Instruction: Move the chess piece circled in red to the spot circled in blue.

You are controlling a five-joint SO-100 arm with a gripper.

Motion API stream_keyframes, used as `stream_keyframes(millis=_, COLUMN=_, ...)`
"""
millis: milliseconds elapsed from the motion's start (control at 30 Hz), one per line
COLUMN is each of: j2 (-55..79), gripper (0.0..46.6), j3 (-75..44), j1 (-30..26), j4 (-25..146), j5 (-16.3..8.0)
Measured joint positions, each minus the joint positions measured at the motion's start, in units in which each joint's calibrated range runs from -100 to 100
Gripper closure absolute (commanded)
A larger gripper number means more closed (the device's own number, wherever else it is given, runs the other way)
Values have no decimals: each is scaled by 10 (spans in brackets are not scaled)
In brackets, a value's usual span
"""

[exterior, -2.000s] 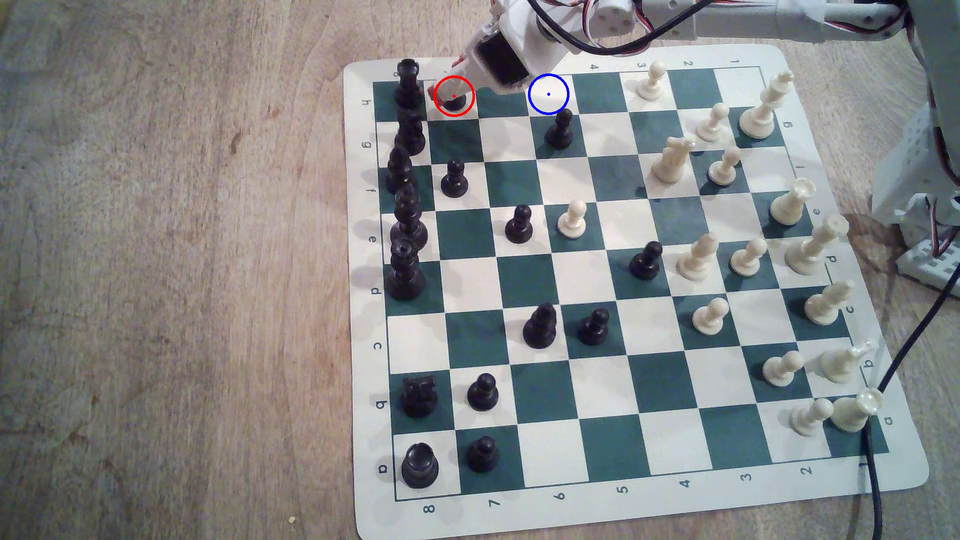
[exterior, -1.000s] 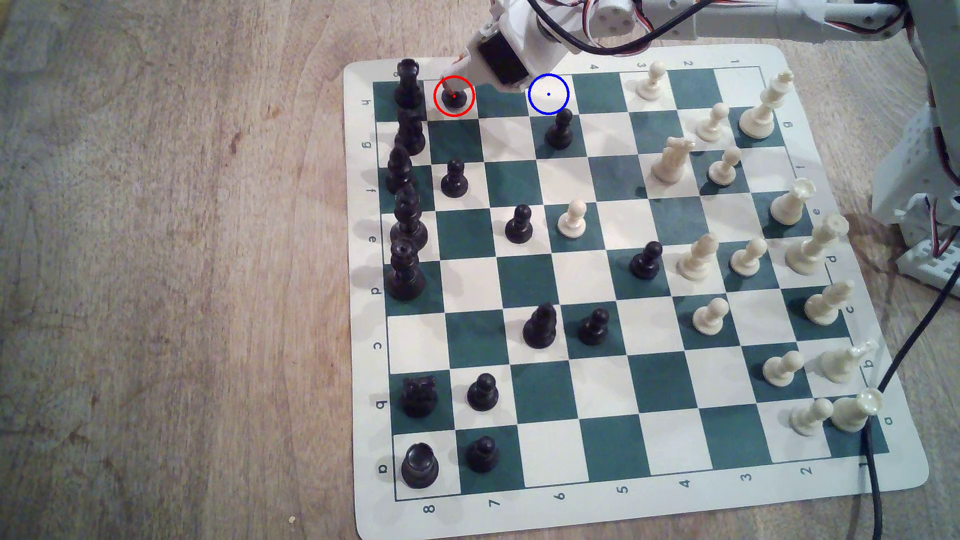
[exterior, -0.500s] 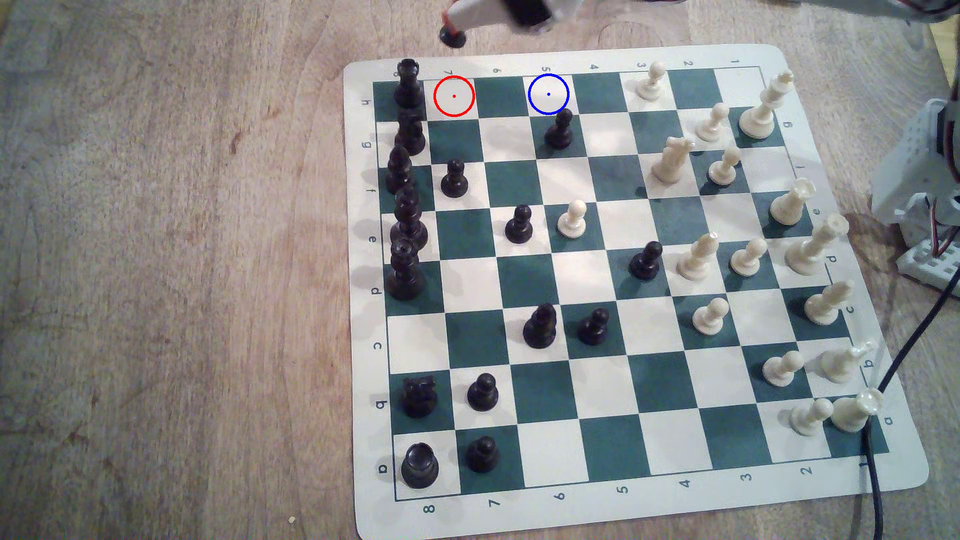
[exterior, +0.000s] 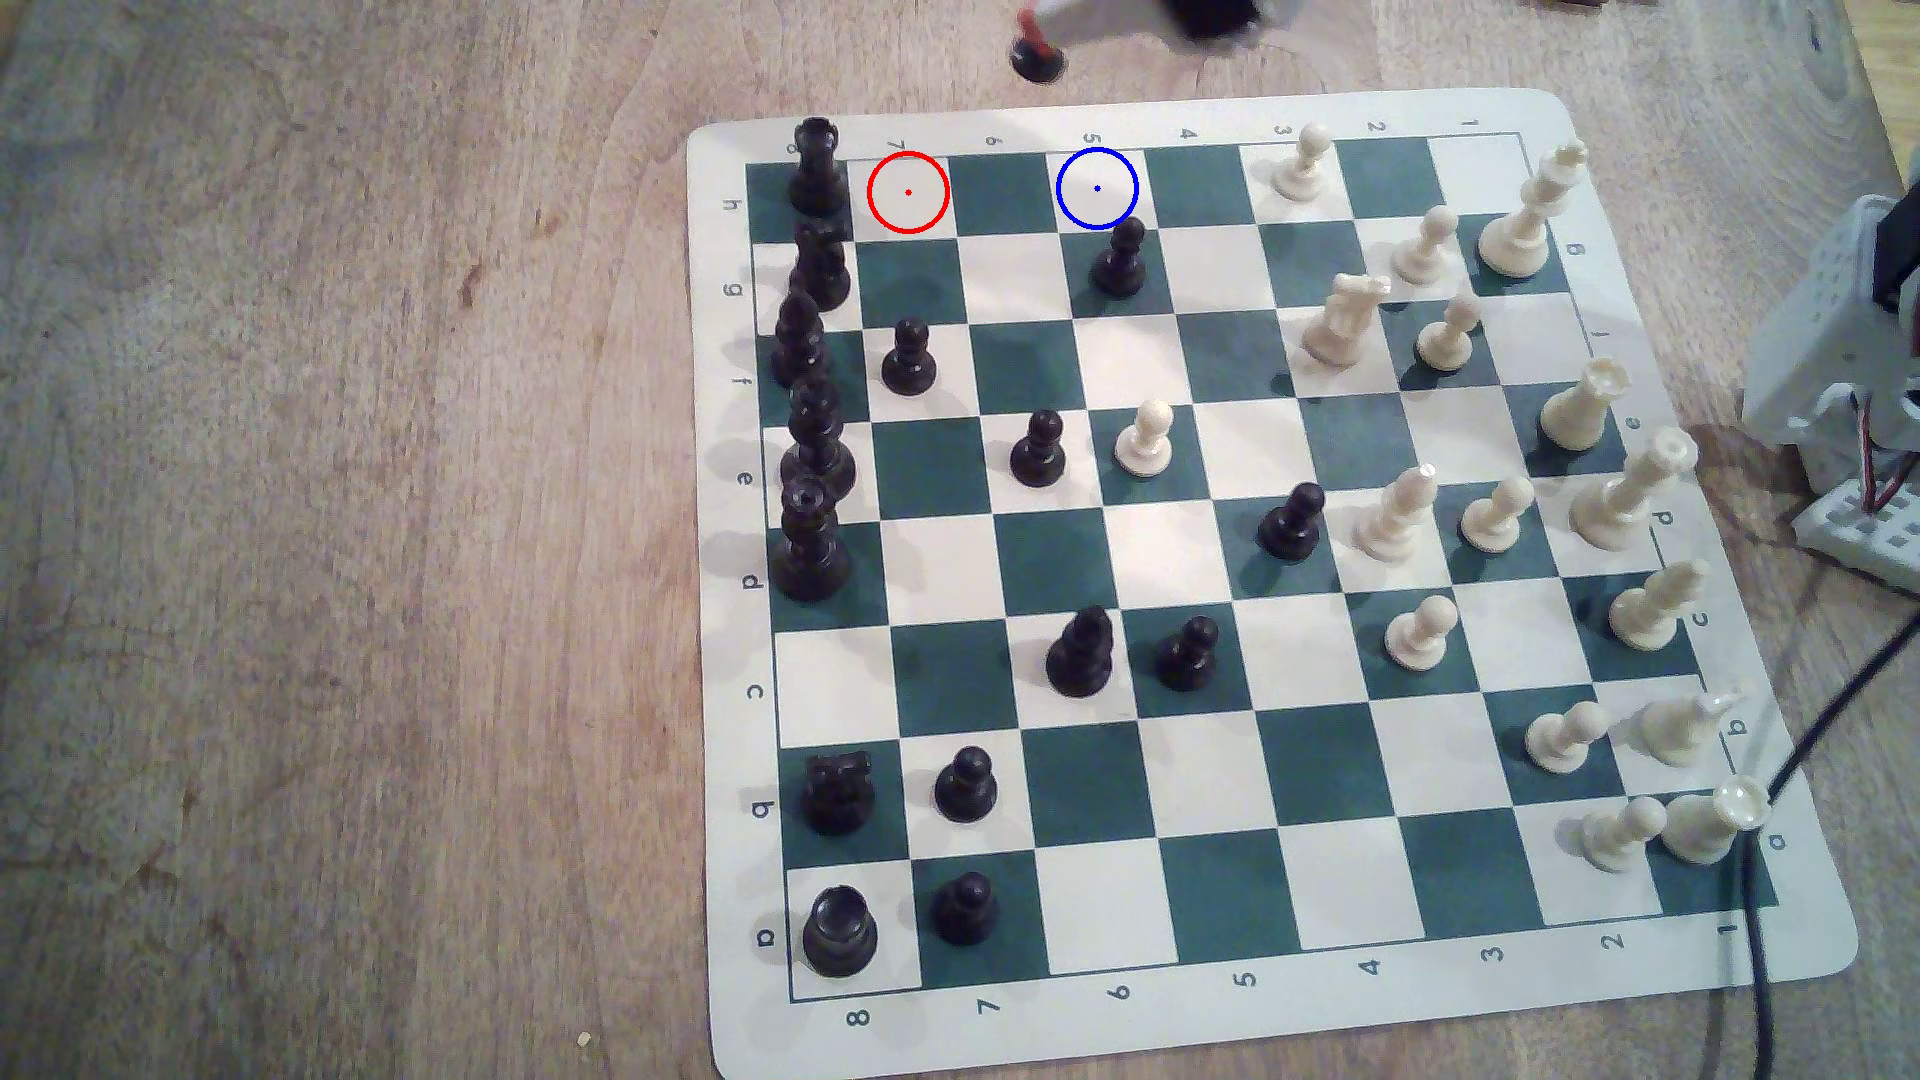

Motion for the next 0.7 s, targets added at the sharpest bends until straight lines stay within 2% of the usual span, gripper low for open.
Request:
stream_keyframes(millis=367, j2=-36, gripper=463, j3=127, j1=24, j4=-37, j5=17)
stream_keyframes(millis=700, j2=-37, gripper=463, j3=192, j1=40, j4=-76, j5=15)
